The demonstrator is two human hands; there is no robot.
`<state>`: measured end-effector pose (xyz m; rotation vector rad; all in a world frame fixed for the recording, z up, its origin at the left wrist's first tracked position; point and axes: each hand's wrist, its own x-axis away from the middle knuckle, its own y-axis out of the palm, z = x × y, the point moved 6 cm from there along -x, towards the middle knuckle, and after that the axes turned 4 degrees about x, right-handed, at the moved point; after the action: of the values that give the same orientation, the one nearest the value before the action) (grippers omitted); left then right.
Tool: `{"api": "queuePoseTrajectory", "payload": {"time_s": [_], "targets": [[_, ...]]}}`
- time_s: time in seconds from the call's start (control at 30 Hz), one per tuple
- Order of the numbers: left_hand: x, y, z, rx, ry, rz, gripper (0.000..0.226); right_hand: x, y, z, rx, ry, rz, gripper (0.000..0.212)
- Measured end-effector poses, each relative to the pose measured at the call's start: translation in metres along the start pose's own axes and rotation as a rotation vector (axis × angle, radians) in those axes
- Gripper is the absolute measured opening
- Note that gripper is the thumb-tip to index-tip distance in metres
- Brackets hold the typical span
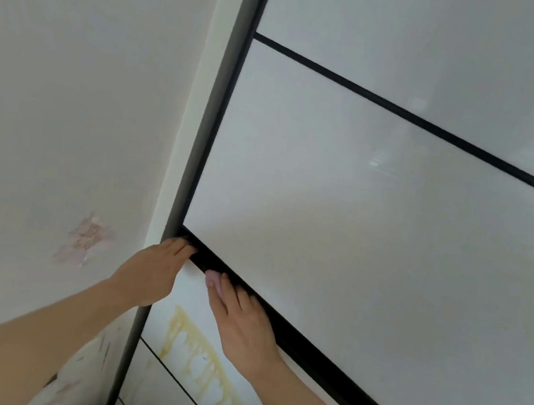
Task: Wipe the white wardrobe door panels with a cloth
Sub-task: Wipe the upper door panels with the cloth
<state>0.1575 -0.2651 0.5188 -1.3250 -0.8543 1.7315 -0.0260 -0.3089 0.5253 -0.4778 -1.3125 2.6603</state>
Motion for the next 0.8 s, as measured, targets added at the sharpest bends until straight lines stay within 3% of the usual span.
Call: {"api": "queuePoseTrajectory", "payload": {"time_s": [0.13, 0.2, 0.27, 0.37, 0.67, 0.73, 0.8], "targets": [[-0.002, 0.004, 0.005, -0.122, -0.068, -0.057, 0.058, 0.062, 0.005, 0.02, -0.03, 0.037, -0.016, 0.069], [-0.005, 0.001, 0.026, -0.169, -0.128, 0.01, 0.044, 0.09, 0.003, 0.03, -0.05, 0.052, -0.032, 0.069], [-0.003, 0.006, 0.072, -0.123, -0.038, 0.085, 0.034, 0.104, 0.001, 0.035, -0.115, 0.062, -0.018, 0.068], [0.007, 0.027, 0.128, -0.027, 0.176, 0.067, 0.047, 0.109, -0.001, 0.04, -0.168, 0.071, -0.011, 0.066], [0.008, 0.026, 0.142, -0.037, 0.038, 0.097, 0.042, 0.254, -0.005, 0.09, -0.23, 0.132, 0.05, 0.067], [0.016, 0.025, 0.178, -0.015, 0.047, 0.161, 0.032, 0.283, -0.008, 0.098, -0.254, 0.162, 0.088, 0.064], [0.027, 0.035, 0.251, 0.048, 0.184, 0.136, 0.041, 0.291, -0.008, 0.101, -0.261, 0.185, 0.117, 0.062]]}}
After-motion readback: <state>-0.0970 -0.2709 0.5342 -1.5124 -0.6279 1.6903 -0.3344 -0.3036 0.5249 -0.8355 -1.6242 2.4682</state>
